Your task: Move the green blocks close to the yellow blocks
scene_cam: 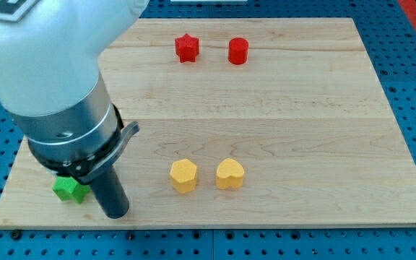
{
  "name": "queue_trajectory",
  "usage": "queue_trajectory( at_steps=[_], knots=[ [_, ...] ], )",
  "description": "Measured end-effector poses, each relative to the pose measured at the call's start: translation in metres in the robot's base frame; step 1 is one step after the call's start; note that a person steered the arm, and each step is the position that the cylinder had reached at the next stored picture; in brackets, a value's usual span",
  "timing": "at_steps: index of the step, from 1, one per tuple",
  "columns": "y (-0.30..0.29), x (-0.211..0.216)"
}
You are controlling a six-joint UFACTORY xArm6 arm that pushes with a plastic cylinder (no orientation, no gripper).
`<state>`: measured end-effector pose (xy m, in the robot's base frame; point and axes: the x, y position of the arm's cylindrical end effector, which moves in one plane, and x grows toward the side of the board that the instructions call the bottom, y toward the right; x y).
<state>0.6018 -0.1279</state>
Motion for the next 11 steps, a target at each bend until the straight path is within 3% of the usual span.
queue_trajectory(
  at_steps=[2,6,7,8,9,10,11],
  knots=[
    [-0.007,0.000],
    [-0.060,-0.168],
    [-0.068,-0.227],
    [-0.084,-0.230],
    [-0.038,-0.246],
    [-0.080,-0.286],
    [-0.177,-0.247]
  ],
)
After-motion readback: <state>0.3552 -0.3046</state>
